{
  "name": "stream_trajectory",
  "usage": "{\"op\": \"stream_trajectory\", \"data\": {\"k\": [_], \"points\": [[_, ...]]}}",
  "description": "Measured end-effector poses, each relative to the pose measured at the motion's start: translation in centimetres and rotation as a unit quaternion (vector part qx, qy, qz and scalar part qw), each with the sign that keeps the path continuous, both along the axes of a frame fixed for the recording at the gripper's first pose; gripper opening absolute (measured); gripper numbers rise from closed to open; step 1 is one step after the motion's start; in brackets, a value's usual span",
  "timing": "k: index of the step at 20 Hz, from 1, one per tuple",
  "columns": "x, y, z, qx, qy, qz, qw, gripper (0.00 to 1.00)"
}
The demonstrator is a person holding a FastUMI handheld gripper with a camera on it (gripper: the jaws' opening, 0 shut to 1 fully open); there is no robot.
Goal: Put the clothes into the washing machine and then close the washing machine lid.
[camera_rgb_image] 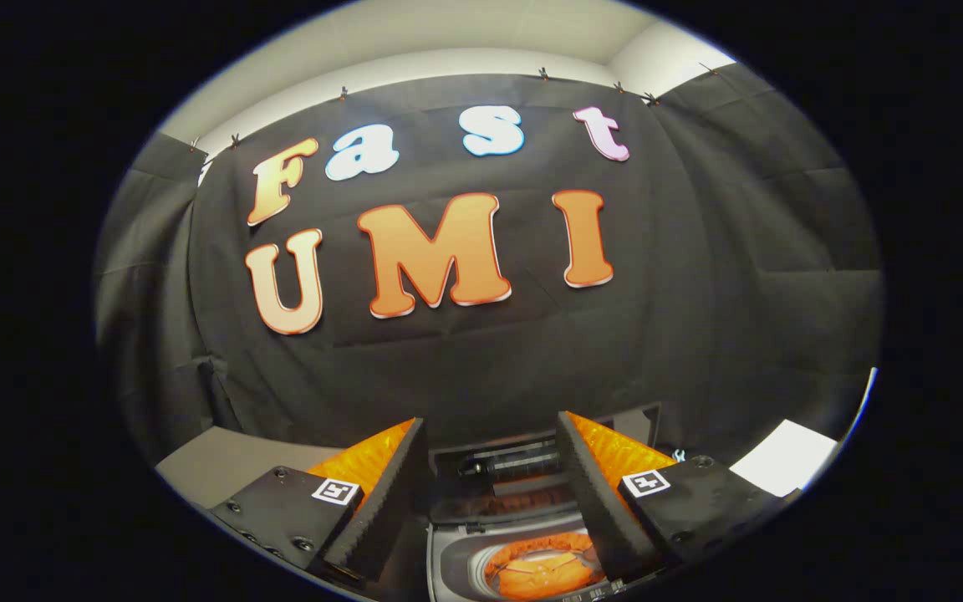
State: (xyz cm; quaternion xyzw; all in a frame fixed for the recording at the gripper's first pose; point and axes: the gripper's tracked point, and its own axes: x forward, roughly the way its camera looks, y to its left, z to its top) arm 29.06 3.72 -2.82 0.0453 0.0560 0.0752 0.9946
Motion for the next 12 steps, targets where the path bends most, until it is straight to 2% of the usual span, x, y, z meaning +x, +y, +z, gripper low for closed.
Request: {"op": "stream_trajectory", "data": {"k": [3,6,12], "points": [[3.6,0.7,1.5,-0.009,-0.014,0.029,0.999,0.98],[8.1,-0.3,1.3,-0.031,-0.019,0.032,0.999,0.98],[15.8,-0.4,-4.4,-0.02,0.048,0.053,0.997,0.99]]}}
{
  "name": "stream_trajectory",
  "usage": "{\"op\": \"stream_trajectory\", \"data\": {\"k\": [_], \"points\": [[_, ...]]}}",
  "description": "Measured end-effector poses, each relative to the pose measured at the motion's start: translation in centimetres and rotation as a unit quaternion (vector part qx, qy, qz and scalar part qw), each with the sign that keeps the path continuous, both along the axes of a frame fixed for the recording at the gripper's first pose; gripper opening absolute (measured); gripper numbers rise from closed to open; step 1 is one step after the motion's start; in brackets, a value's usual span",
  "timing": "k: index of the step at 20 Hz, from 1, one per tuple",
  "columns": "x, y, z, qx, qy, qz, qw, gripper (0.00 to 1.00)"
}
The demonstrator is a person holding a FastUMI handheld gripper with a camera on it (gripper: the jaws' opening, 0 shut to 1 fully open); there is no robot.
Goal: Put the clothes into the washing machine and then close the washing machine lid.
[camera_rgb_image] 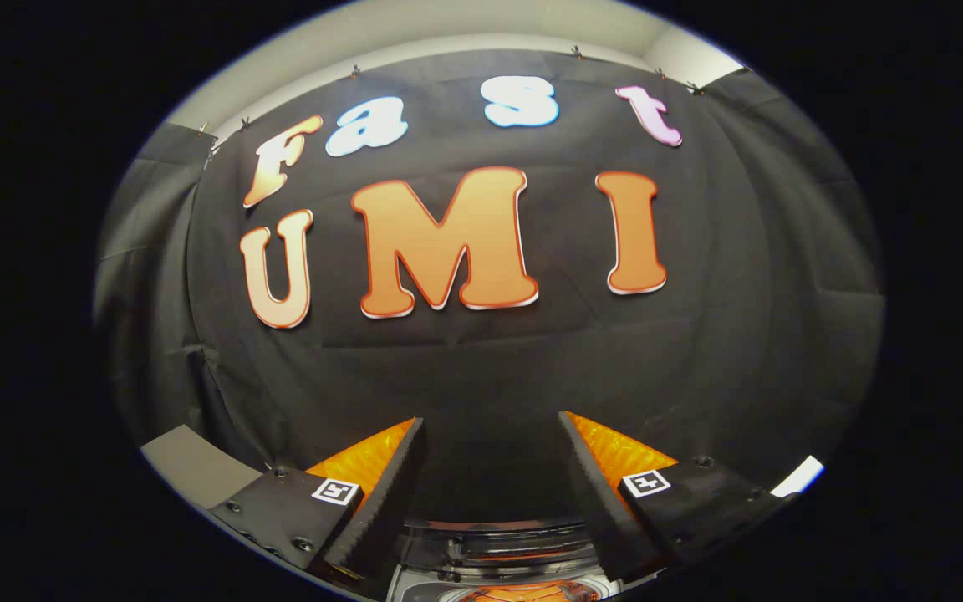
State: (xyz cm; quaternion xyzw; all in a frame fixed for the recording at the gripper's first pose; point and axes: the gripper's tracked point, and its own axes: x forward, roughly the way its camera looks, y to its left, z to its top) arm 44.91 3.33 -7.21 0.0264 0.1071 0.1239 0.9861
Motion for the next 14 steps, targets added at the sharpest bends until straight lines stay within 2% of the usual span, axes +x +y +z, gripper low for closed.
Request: {"op": "stream_trajectory", "data": {"k": [4,7,12,14], "points": [[3.0,0.0,-3.4,0.0,0.036,-0.004,0.999,0.99],[4.8,-1.0,-6.4,-0.032,0.056,-0.014,0.998,0.99],[5.5,-1.6,-10.7,-0.047,0.105,-0.02,0.993,0.99],[5.8,-1.7,-10.8,-0.064,0.092,-0.021,0.993,0.98]]}}
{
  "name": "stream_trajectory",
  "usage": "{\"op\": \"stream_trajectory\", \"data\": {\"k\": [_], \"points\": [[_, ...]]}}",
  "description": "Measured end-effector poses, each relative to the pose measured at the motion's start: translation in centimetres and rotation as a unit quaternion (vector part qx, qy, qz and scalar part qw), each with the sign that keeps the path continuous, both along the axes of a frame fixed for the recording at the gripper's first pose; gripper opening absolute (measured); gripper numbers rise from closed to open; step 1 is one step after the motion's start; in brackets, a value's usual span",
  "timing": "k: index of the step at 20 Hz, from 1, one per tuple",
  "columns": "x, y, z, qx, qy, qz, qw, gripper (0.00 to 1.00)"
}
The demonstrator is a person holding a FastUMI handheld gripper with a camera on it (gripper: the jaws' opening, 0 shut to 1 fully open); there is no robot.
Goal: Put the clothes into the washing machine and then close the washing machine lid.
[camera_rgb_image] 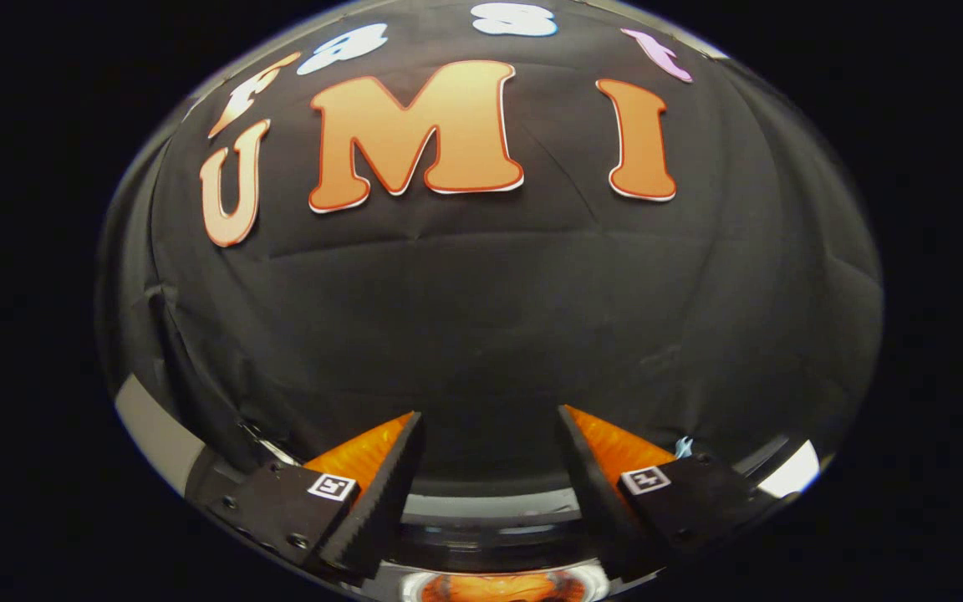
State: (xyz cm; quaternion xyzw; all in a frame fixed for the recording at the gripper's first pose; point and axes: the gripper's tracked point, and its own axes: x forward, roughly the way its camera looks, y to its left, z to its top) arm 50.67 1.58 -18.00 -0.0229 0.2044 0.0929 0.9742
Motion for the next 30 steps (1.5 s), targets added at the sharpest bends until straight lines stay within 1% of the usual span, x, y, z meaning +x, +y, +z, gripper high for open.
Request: {"op": "stream_trajectory", "data": {"k": [6,10,12,19,30], "points": [[-1.1,0.3,0.3,0.007,-0.012,0.011,1.0,1.0],[-3.2,-0.2,0.2,0.002,-0.014,0.018,1.0,1.0],[-4.1,-0.4,0.5,0.016,-0.021,0.013,1.0,1.0],[-7.9,-0.9,0.4,0.013,-0.035,0.007,0.999,1.0],[-13.7,-1.8,-1.2,0.007,-0.027,-0.004,1.0,0.99]]}}
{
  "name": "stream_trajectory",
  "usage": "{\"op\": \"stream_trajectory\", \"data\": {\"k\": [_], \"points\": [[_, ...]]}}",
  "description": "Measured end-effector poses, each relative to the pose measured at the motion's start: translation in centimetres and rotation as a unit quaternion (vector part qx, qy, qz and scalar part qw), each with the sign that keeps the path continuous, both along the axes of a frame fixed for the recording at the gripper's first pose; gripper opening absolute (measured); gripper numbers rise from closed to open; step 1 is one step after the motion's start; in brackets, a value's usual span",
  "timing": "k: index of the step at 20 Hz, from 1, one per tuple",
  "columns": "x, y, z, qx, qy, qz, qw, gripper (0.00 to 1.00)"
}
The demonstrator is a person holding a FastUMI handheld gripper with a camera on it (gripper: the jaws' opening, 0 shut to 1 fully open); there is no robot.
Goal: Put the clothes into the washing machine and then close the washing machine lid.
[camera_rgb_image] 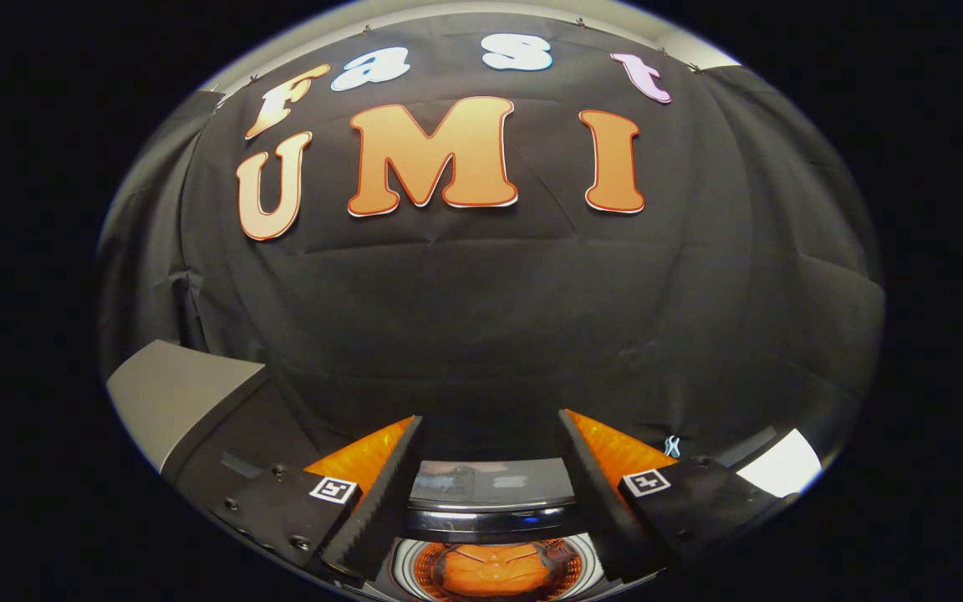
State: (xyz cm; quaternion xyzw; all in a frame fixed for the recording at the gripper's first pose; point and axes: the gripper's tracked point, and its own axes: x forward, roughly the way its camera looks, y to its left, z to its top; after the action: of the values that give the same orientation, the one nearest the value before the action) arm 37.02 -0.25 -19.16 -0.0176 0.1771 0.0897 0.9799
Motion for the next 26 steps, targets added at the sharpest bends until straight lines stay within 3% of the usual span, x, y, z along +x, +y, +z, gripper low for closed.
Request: {"op": "stream_trajectory", "data": {"k": [9,14,20,26], "points": [[-7.5,-1.8,-5.8,0.013,0.041,-0.015,0.999,0.99],[-9.0,-3.2,-7.2,0.032,0.054,-0.034,0.997,1.0],[-10.9,-2.8,0.1,0.015,-0.017,-0.026,0.999,0.99],[-16.1,0.2,9.9,0.033,-0.089,-0.041,0.995,0.99]]}}
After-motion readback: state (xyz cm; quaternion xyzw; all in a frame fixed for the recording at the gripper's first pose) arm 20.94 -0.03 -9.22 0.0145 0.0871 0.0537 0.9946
